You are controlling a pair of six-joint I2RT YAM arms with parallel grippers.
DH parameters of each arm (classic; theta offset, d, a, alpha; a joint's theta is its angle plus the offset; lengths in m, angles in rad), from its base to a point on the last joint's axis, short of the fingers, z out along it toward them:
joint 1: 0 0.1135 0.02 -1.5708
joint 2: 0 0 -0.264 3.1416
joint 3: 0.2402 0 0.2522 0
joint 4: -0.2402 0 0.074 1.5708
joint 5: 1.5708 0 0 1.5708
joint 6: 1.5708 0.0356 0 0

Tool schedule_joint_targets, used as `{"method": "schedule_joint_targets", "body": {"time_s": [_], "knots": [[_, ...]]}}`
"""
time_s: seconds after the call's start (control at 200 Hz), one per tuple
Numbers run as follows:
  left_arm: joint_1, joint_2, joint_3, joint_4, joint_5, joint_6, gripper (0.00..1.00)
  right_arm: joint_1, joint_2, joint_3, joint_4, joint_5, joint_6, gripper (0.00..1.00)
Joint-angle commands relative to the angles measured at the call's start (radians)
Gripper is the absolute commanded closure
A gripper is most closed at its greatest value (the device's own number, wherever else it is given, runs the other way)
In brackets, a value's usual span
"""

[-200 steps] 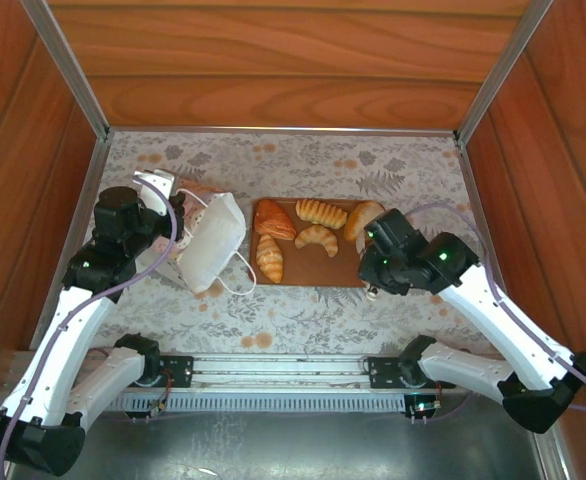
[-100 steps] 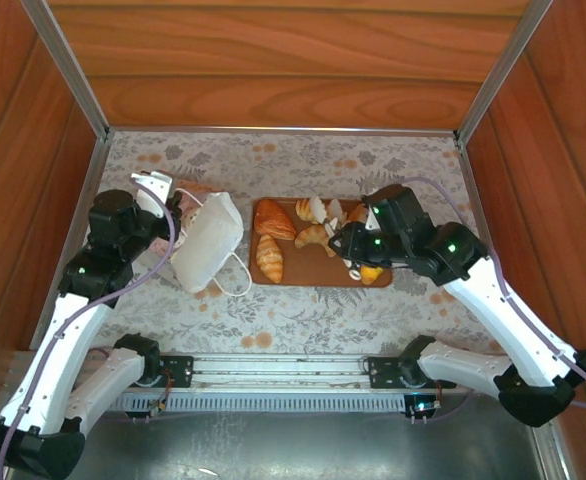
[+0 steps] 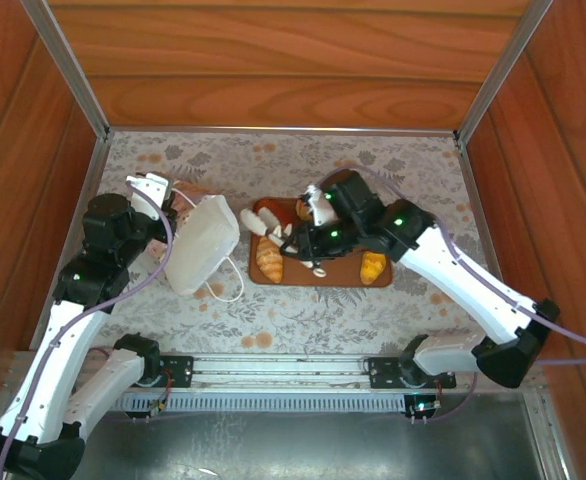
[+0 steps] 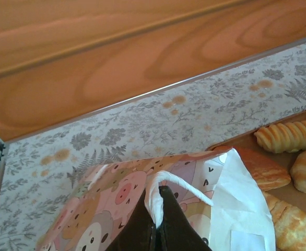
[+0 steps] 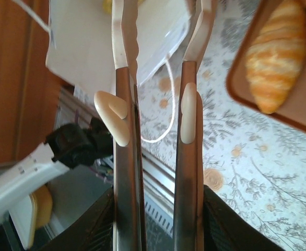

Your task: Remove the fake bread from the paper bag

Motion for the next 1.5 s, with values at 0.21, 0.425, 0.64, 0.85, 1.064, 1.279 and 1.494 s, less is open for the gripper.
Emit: {"method": "schedule_joint_targets", "body": {"time_s": [0.21, 0.425, 0.64, 0.85, 1.064, 1.279, 1.494], "knots": [[-0.005, -0.007, 0.076, -0.144, 0.000, 0.154, 1.00, 0.193, 0.211, 0.078, 0.151, 0.049, -0.185, 0.61], [-0.005, -0.014, 0.081, -0.148, -0.009, 0.108, 1.00, 0.273, 0.386, 0.182, 0.136, 0.177, -0.313, 0.61], [-0.005, -0.008, 0.082, -0.148, -0.025, 0.074, 1.00, 0.306, 0.510, 0.262, 0.168, 0.287, -0.353, 0.62], [-0.005, 0.008, 0.090, -0.148, -0.037, 0.035, 1.00, 0.306, 0.564, 0.251, 0.302, 0.221, -0.299, 0.63], [-0.005, 0.026, 0.101, -0.148, -0.021, 0.025, 1.00, 0.294, 0.612, 0.261, 0.364, 0.172, -0.217, 0.63], [-0.005, 0.033, 0.108, -0.148, -0.016, 0.023, 1.00, 0.251, 0.672, 0.268, 0.392, 0.101, -0.123, 0.63], [-0.005, 0.037, 0.100, -0.146, -0.017, 0.014, 1.00, 0.205, 0.715, 0.290, 0.428, -0.007, 0.011, 0.63]]}}
